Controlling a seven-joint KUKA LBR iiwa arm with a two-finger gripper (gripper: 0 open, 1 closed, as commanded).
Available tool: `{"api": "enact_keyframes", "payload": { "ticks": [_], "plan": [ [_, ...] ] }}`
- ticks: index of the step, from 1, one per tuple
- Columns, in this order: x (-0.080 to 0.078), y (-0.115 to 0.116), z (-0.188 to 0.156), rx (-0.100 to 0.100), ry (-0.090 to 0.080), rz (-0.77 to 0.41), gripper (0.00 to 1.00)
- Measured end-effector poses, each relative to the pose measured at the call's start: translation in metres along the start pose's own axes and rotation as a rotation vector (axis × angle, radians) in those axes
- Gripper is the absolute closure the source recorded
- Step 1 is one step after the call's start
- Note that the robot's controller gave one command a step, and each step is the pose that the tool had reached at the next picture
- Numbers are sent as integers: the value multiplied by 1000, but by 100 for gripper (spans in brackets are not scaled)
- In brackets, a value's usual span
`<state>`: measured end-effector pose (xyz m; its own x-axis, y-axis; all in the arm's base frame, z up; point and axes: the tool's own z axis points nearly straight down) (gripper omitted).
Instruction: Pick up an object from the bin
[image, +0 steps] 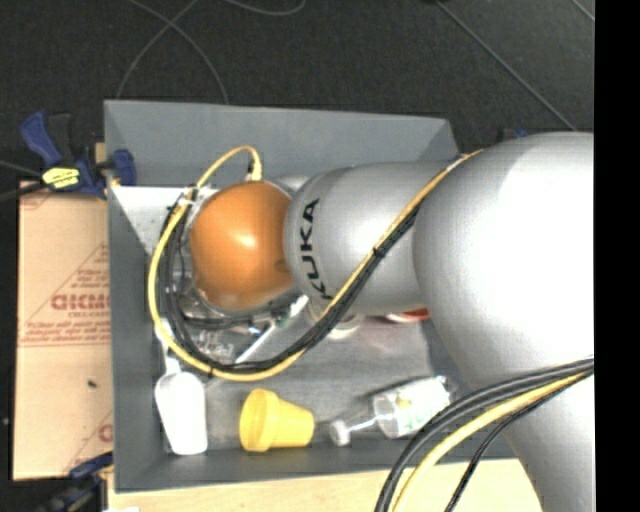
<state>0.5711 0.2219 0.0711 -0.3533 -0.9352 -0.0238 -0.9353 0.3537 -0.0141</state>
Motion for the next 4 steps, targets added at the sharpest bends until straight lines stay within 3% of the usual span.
{"api": "enact_keyframes", "payload": {
  "ticks": [1, 2, 3, 4],
  "plan": [
    [14, 2, -13, -5, 2, -8, 100],
    [10, -2, 1, -4, -2, -56, 100],
    [30, -1, -9, -8, 2, 12, 100],
    [26, -3, -47, -3, -5, -37, 100]
  ]
}}
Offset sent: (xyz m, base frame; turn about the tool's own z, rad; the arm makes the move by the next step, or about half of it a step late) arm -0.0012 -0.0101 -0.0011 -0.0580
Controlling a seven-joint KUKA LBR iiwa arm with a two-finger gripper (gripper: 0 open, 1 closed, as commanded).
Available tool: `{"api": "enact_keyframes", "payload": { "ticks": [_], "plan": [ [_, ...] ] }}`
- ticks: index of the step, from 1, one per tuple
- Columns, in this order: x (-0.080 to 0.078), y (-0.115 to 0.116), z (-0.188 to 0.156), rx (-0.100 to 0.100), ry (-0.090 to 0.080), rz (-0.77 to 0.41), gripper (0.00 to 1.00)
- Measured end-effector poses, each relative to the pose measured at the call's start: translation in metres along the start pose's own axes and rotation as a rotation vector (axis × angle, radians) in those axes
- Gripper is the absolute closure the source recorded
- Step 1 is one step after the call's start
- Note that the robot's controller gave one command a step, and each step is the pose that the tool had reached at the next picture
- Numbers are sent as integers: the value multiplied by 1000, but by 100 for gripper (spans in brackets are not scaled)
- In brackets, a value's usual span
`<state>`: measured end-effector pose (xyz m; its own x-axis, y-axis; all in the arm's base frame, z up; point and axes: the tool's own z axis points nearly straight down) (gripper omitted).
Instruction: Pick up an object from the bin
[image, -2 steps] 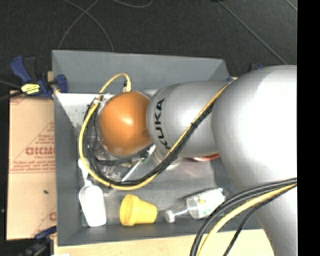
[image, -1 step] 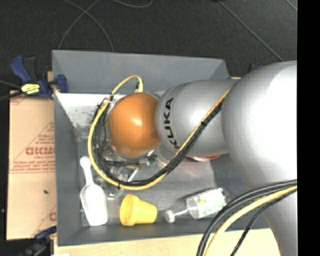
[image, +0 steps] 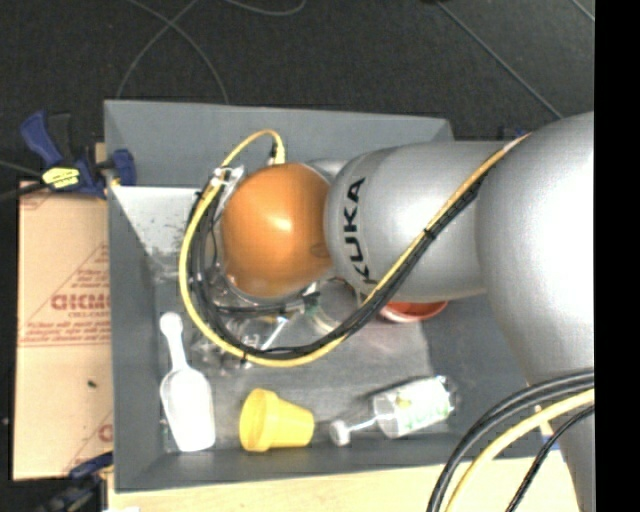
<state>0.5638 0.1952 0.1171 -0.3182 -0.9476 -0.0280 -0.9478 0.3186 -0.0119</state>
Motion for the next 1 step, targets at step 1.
{"api": "enact_keyframes", "payload": {
  "ticks": [1],
  "plan": [
    [36, -48, 23, 0, 0, 166, 100]
  ]
}}
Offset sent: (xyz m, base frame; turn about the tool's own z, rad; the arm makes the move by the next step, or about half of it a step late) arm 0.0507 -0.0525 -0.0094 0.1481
